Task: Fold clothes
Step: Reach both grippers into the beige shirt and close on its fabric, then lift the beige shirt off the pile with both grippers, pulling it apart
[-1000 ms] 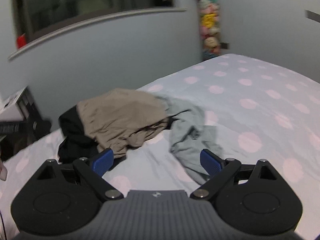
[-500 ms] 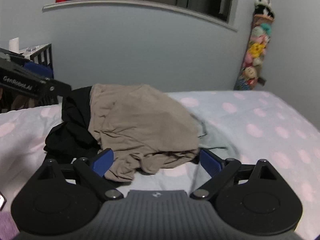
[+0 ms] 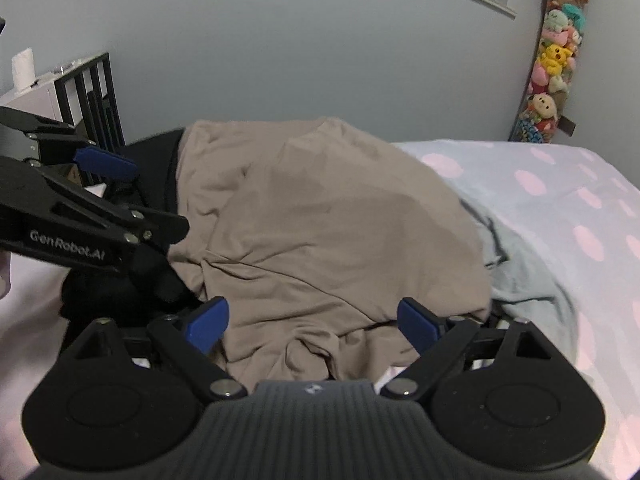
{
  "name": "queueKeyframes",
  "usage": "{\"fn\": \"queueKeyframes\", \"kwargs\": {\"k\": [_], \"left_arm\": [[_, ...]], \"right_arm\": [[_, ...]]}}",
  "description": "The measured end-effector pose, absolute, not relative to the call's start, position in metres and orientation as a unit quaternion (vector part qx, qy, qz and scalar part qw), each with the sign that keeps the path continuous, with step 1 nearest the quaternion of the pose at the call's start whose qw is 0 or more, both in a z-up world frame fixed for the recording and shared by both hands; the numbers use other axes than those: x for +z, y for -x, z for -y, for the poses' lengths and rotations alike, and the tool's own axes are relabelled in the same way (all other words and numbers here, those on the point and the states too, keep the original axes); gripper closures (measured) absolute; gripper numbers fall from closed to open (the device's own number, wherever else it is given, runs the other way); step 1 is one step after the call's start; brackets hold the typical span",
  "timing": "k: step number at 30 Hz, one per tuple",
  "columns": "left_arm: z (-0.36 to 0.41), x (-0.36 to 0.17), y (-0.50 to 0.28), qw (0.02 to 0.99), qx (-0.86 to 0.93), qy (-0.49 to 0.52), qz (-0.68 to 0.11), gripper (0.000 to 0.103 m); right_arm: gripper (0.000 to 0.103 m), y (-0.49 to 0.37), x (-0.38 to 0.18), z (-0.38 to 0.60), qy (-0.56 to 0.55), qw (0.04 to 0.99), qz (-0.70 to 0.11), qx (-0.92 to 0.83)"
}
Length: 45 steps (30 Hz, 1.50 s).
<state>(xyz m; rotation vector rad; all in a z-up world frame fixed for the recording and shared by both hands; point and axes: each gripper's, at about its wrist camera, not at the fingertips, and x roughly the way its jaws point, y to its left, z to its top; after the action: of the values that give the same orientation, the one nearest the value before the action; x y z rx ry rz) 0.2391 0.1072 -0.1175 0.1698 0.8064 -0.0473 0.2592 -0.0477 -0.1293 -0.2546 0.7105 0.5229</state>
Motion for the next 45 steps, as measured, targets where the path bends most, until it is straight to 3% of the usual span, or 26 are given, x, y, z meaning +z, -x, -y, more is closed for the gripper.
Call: {"fn": "queueKeyframes", "kwargs": {"k": [2, 7, 9, 12, 13, 14, 27, 45], "left_arm": [[-0.108, -0.125, -0.245, 0.913, -0.027, -0.085, -0.399, 0.030], [-0.110, -0.137, -0.253, 0.906, -0.036, -0.094, -0.411, 0.030], [-0.110, -0.137, -0.254, 0.906, -0.036, -0.093, -0.412, 0.030], [-0.109, -0.133, -0.251, 0.906, -0.036, -0.091, -0.412, 0.031], [-0.108, -0.132, -0.251, 0.906, -0.036, -0.090, -0.412, 0.032], [-0.108, -0.130, -0.250, 0.906, -0.036, -0.090, -0.412, 0.033], [-0.092, -0.082, -0.219, 0.913, -0.048, -0.095, -0.393, 0.034], [-0.026, -0.002, -0.157, 0.926, -0.110, -0.107, -0.345, 0.034]], "right_arm": [[0.034, -0.266, -0.138, 0.044, 0.124, 0.891, -0.356, 0.252], [0.041, -0.276, -0.155, 0.037, 0.129, 0.881, -0.380, 0.251], [0.050, -0.276, -0.156, 0.035, 0.132, 0.880, -0.382, 0.250], [0.074, -0.275, -0.153, 0.036, 0.135, 0.883, -0.378, 0.243], [0.087, -0.274, -0.151, 0.037, 0.136, 0.886, -0.375, 0.237], [0.089, -0.273, -0.148, 0.038, 0.134, 0.888, -0.372, 0.234], [0.096, -0.236, -0.087, 0.084, 0.126, 0.928, -0.314, 0.154], [0.101, -0.094, -0.024, 0.234, 0.090, 0.957, -0.274, -0.028]]}}
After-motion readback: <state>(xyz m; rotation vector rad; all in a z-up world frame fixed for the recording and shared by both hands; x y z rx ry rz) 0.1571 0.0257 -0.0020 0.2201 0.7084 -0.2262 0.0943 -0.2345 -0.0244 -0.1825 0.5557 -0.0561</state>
